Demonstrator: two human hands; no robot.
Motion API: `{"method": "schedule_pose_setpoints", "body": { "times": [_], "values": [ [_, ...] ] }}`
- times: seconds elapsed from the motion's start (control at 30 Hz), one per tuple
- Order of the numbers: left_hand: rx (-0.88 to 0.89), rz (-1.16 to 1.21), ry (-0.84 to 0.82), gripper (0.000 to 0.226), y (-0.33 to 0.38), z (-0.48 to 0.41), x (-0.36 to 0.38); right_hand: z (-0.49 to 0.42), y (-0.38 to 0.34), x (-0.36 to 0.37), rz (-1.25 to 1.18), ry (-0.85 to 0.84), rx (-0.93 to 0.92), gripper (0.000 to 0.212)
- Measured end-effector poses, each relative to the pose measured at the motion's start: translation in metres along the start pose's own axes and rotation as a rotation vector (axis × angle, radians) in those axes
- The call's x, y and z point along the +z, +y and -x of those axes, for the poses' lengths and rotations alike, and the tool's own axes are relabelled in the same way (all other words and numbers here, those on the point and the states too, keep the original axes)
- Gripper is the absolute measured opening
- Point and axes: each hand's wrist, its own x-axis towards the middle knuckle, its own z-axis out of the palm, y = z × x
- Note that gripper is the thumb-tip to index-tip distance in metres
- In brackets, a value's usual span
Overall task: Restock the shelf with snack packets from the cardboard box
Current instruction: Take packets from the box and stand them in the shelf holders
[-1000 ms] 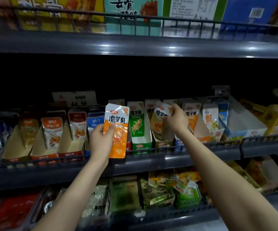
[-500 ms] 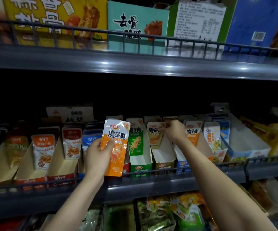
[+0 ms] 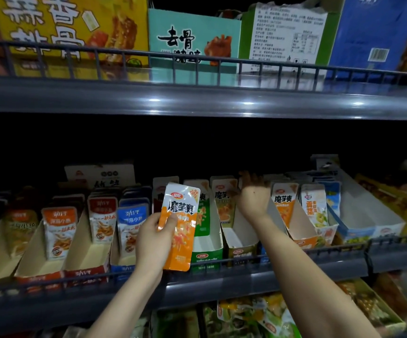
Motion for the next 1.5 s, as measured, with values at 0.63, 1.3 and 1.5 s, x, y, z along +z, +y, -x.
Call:
{"method": "schedule_pose_setpoints", "body": {
  "times": [0.63, 1.3, 1.5],
  "values": [
    [0.144, -0.176, -0.413, 0.019, 0.009, 0.039, 0.070, 0.093, 0.009, -0.144, -1.270, -0.456, 0.511, 0.006],
    [0.251, -1.049, -0.104, 0.085, -0.041, 0.022, 0.091, 0.039, 0.122, -0.110, -0.856, -0.074, 0.487, 0.009],
    [0.277, -1.014, -0.099, 0.073, -0.045, 0.022, 0.091, 0.039, 0.129, -0.088, -0.690, -0.230, 0.530, 0.007]
  ]
}}
